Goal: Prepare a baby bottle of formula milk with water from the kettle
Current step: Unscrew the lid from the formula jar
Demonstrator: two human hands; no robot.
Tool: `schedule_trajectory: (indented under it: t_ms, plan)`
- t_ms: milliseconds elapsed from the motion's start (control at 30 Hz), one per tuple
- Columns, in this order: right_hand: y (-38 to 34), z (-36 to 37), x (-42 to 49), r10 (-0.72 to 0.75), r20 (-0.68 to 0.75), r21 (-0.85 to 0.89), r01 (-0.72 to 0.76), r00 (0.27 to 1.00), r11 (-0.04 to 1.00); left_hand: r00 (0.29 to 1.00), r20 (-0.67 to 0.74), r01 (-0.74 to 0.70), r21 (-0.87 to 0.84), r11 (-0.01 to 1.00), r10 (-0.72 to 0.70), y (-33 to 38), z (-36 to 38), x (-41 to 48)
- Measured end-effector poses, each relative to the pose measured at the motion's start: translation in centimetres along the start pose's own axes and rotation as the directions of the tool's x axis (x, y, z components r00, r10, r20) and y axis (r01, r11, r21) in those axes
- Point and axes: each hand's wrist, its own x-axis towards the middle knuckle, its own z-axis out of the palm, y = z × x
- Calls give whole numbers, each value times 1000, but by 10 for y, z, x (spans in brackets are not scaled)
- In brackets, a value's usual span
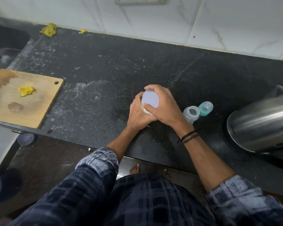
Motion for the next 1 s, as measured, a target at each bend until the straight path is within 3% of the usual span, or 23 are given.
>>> schedule_trajectory:
  t_ms: [267,433,600,1000]
  plan:
    - [-2,-3,1,-4,-17,-39,3,1000,999,1000,-4,6,-4,1000,-6,2,0,-1]
    - [-3,-3,1,-22,74,-17,23,997,1000,1000,-12,-12,30,999,12,2,1,0]
    - [-3,-1,2,-16,-23,-37,16,1000,999,998,-28,-56,20,998,56,2,1,-1]
    - [-1,-2,4,8,-3,-82,-9,1000,997,1000,0,-30,37,999,30,-1,1,0]
